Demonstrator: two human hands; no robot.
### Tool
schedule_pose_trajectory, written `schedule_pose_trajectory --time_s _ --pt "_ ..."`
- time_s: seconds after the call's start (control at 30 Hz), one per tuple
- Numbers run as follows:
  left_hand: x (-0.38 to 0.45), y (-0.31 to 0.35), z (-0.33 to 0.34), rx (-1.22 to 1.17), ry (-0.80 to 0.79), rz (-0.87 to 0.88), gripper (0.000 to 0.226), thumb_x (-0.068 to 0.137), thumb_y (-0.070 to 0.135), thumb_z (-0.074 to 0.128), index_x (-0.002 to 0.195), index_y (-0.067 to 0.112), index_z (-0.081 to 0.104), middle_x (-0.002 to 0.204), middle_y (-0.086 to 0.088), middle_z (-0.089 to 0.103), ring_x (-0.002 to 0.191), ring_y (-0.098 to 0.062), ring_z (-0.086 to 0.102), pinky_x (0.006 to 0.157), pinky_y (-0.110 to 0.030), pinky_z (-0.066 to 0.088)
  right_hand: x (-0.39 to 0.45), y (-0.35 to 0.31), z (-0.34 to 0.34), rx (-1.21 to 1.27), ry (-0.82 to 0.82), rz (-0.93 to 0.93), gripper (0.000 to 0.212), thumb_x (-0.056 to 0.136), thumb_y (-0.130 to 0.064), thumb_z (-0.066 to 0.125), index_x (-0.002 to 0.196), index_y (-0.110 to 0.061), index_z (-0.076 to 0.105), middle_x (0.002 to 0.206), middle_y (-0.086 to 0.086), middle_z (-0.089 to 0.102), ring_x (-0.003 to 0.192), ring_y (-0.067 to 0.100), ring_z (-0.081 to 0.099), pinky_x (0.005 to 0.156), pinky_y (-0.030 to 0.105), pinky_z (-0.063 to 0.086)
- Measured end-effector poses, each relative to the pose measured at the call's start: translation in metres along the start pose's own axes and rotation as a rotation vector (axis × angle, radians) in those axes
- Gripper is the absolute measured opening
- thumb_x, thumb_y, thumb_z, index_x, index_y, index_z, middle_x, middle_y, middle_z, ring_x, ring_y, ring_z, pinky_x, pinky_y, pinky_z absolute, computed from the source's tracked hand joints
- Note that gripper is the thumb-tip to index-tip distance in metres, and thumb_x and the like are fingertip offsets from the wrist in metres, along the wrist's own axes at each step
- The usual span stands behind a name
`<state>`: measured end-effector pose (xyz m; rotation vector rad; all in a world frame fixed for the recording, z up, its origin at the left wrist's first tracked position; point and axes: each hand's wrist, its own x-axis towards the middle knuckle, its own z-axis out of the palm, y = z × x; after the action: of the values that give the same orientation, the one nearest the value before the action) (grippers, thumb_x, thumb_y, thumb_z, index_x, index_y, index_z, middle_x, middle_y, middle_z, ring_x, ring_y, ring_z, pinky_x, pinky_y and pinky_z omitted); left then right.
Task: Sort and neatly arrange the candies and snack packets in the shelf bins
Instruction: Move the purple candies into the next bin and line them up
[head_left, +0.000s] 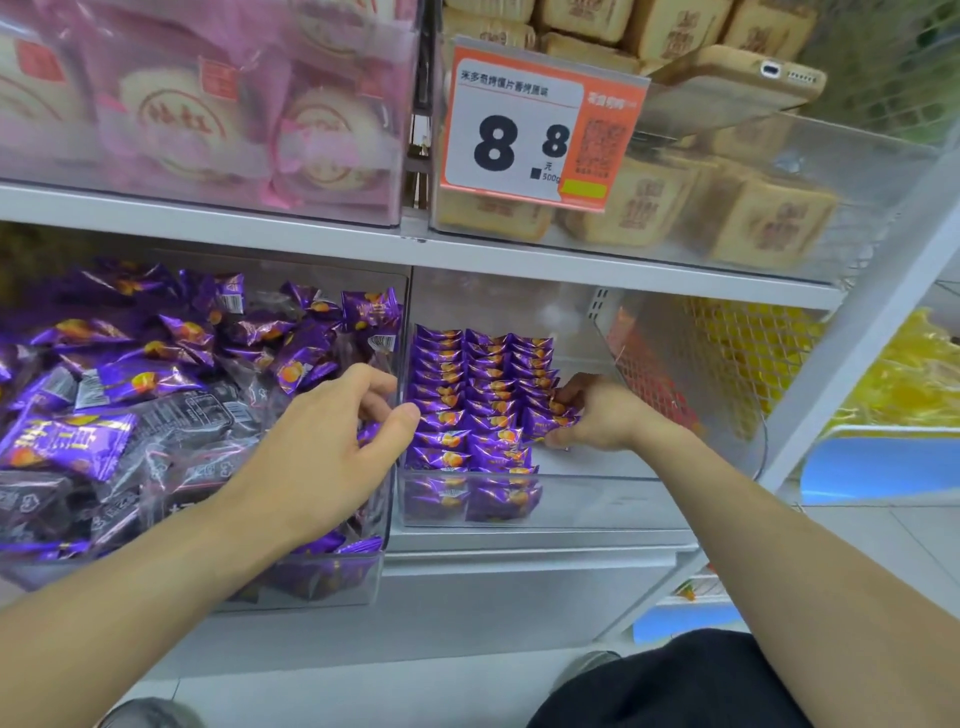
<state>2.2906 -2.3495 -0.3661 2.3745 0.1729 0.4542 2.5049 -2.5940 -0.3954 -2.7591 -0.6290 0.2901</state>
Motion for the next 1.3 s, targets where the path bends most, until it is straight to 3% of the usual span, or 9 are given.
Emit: schedule_pose_trajectory --time_s 0.17,0.33,0.7,0.87,0.93,1.0,1.13,1.2,1.3 --pt "0.001 0.0 0.0 -0.007 0.01 -0.002 0.035 0.092 0.048 0.051 0.119 0.025 0.055 0.092 0.019 0.062 0.084 0.002 0.057 0.07 -0.012 0.037 0.001 -0.001 0.002 0.048 0.069 -0.018 0.057 0.064 -0.031 0.091 0.111 -0.011 0.066 0.104 0.003 0.067 0.09 0.02 0.063 0.076 0.029 0.05" --pt "0.0 0.001 0.0 -0.005 0.018 -0.015 0.036 0.092 0.048 0.052 0.119 0.025 0.056 0.09 0.02 0.063 0.077 -0.002 0.059 0.067 -0.011 0.037 0.0 0.0 0.003 0.117 0.073 -0.027 0.06 0.061 -0.025 0.093 0.112 -0.012 0.065 0.099 -0.001 0.065 0.085 0.016 0.062 0.073 0.025 0.048" --pt "0.0 0.002 -0.004 -0.022 -0.009 -0.022 0.039 0.091 0.051 0.052 0.121 0.027 0.056 0.091 0.019 0.064 0.081 -0.006 0.062 0.071 -0.016 0.042 -0.002 0.004 -0.002 0.143 0.062 -0.013 0.053 0.064 -0.026 0.092 0.11 -0.013 0.069 0.102 0.003 0.068 0.079 0.011 0.061 0.073 0.025 0.05" --pt "-0.001 0.007 -0.017 0.054 -0.008 0.06 0.049 0.086 0.061 0.042 0.116 0.027 0.06 0.098 0.02 0.062 0.094 0.003 0.055 0.077 -0.007 0.036 -0.013 0.001 -0.025 0.173 0.219 0.023 0.028 0.077 -0.026 0.082 0.1 -0.014 0.072 0.099 0.005 0.074 0.086 0.014 0.068 0.08 0.027 0.056" --pt "0.001 0.007 -0.031 0.11 0.032 0.101 0.043 0.087 0.058 0.043 0.111 0.028 0.063 0.098 0.019 0.061 0.094 0.002 0.053 0.078 -0.007 0.034 -0.027 -0.02 -0.039 0.235 0.368 -0.029 0.011 0.079 -0.019 0.077 0.09 -0.02 0.074 0.086 -0.004 0.075 0.078 0.004 0.068 0.077 0.02 0.055" --pt "0.003 0.001 -0.046 0.199 0.072 0.116 0.032 0.089 0.047 0.056 0.109 0.025 0.066 0.1 0.012 0.063 0.095 -0.005 0.053 0.078 -0.011 0.033 -0.047 -0.057 -0.049 0.309 0.443 -0.138 0.009 0.081 -0.018 0.074 0.081 -0.027 0.073 0.075 -0.015 0.071 0.069 -0.005 0.065 0.07 0.014 0.051" --pt "0.005 -0.033 -0.07 0.47 -0.051 0.026 0.046 0.083 0.046 0.07 0.123 0.023 0.064 0.119 0.0 0.06 0.115 -0.021 0.05 0.095 -0.032 0.038 -0.094 -0.144 -0.048 0.517 0.287 -0.485 0.007 0.085 -0.013 0.074 0.082 -0.019 0.073 0.076 -0.006 0.073 0.071 0.01 0.068 0.071 0.023 0.055" --pt "0.005 -0.047 -0.08 0.507 -0.126 -0.036 0.055 0.079 0.05 0.073 0.126 0.024 0.062 0.12 0.001 0.059 0.115 -0.021 0.052 0.096 -0.032 0.04 -0.107 -0.178 -0.04 0.504 0.187 -0.639 0.006 0.086 -0.011 0.073 0.085 -0.017 0.073 0.079 -0.005 0.073 0.072 0.01 0.068 0.072 0.024 0.056" --pt "0.001 -0.059 -0.091 0.406 -0.167 -0.093 0.055 0.071 0.057 0.076 0.117 0.026 0.066 0.111 0.007 0.062 0.102 -0.012 0.058 0.084 -0.025 0.042 -0.098 -0.212 -0.025 0.316 0.112 -0.767 0.009 0.086 -0.014 0.072 0.095 -0.015 0.072 0.088 -0.006 0.07 0.076 0.007 0.065 0.077 0.023 0.053"
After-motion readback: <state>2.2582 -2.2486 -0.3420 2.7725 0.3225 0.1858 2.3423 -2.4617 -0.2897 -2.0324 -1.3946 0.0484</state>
